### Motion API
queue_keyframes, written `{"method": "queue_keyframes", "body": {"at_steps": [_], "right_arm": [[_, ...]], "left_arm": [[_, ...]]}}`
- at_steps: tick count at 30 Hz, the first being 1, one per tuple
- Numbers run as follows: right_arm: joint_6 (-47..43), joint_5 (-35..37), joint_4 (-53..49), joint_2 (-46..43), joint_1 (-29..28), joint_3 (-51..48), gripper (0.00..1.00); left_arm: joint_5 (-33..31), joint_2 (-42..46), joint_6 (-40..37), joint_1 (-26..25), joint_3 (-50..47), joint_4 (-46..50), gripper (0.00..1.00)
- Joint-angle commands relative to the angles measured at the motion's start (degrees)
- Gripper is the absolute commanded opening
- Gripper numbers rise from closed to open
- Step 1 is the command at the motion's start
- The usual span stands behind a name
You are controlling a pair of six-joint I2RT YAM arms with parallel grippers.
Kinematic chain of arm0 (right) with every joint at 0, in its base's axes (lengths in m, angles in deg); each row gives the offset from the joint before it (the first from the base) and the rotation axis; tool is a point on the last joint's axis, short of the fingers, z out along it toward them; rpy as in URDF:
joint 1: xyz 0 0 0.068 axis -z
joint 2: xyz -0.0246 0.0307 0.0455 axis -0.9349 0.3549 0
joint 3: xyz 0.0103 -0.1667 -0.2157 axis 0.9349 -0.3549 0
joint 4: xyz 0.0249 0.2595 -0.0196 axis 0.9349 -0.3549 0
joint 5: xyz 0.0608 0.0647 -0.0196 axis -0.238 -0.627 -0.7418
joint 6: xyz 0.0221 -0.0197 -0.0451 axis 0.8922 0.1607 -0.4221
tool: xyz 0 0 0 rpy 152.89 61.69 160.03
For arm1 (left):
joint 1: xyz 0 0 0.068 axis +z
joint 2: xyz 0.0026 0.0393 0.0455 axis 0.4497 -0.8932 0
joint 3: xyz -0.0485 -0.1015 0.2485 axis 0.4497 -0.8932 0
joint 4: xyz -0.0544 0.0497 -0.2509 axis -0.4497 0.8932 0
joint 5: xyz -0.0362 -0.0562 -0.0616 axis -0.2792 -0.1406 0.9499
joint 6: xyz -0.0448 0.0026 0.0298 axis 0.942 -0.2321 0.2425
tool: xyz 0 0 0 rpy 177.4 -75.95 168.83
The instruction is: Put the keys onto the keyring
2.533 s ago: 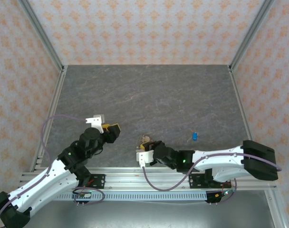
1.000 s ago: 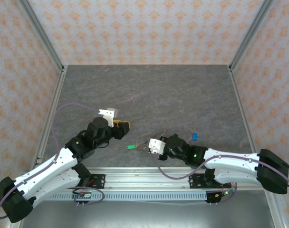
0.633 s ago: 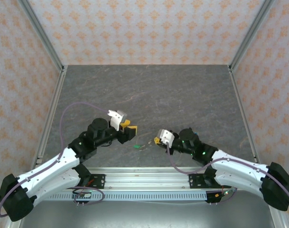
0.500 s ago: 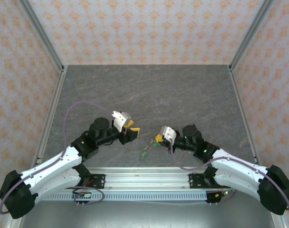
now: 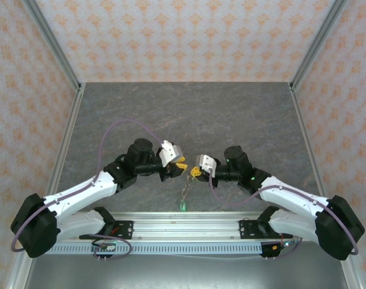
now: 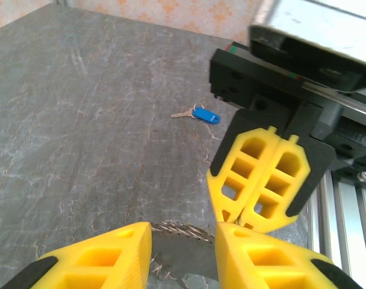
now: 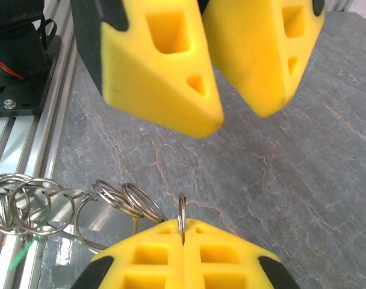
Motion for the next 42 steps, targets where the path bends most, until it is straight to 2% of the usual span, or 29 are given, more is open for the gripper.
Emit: {"method": "queue_keyframes", "body": {"at_steps": [1, 4, 7, 23, 29, 34, 42], "right_arm": [[-3.3, -2.7, -0.2, 0.4, 0.2, 2.4, 0.00], [-4.3, -3.2, -0.7, 0.2, 0.2, 2.3, 0.00], [-5.0, -3.2, -1.2, 0.0, 0.2, 2.2, 0.00], [-4.8, -4.7, -1.0, -0.8, 0.2, 0.9, 0.00], [-4.6, -4.9, -0.8, -1.2, 0.2, 0.6, 0.00], [-4.3, -5.6, -0.7, -1.2, 0.2, 0.7, 0.00], [-2.9, -6.6, 1.2, -1.3, 0.2, 0.3, 0.00]], "left_arm": [[2.3, 1.9, -5.5, -0.9, -1.1, 0.8, 0.34], [0.4, 1.3, -8.2, -2.0, -0.5, 3.8, 0.34], [1.8, 0.2, -10.4, -2.4, 0.7, 7.0, 0.31], [3.4, -3.8, -12.4, -4.0, 1.3, 6.6, 0.29], [4.8, -5.0, -13.1, -4.4, 2.6, 7.1, 0.24], [4.7, -5.9, -14.6, -4.6, 4.0, 9.6, 0.13], [4.6, -7.3, -14.4, -4.8, 4.1, 8.7, 0.13]]}}
